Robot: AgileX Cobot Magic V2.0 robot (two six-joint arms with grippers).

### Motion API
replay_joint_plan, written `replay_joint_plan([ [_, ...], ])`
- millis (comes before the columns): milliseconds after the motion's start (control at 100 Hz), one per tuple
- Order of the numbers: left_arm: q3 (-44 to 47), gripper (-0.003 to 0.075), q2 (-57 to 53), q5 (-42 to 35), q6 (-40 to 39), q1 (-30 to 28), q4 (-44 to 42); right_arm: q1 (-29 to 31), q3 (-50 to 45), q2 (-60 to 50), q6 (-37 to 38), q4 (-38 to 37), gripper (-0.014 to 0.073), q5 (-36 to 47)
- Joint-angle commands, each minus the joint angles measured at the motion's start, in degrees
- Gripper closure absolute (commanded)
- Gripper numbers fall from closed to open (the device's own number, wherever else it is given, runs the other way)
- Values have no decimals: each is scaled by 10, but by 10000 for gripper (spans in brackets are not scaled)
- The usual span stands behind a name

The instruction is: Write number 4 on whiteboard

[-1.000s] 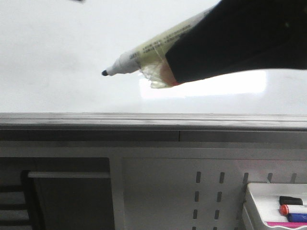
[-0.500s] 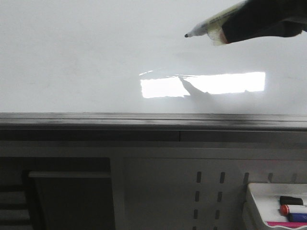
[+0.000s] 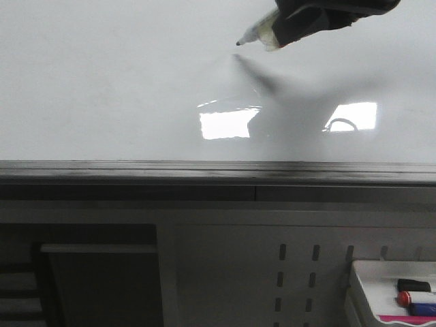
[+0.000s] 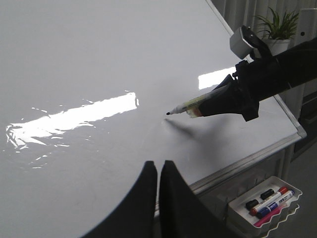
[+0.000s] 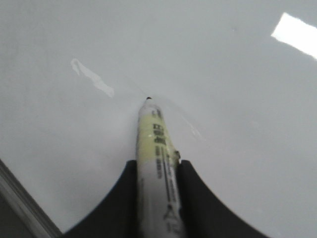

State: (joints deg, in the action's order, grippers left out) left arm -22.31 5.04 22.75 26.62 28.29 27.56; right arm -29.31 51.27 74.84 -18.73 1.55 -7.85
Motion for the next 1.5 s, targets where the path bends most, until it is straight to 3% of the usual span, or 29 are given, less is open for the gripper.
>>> replay_joint_plan([
  [0,-14,741,6,-40,-5,0,14,10,25,-9,-4,-6,645,35],
  [530,-14,741,6,-40,-5,0,14,23,25,12,8,10,645,-5],
  [790,-14,741,6,-40,-5,0,14,-59,25,56,8,36,645,-13],
  [980,-14,741,6,-40,-5,0,14,-71,25,63,8,36,645,-13],
  [1230,-14,741,6,-40,-5,0,14,-35,25,42,8,36,645,-63],
  [1490,-14,741,6,-41,-5,0,14,69,10,-35,8,33,645,-170],
])
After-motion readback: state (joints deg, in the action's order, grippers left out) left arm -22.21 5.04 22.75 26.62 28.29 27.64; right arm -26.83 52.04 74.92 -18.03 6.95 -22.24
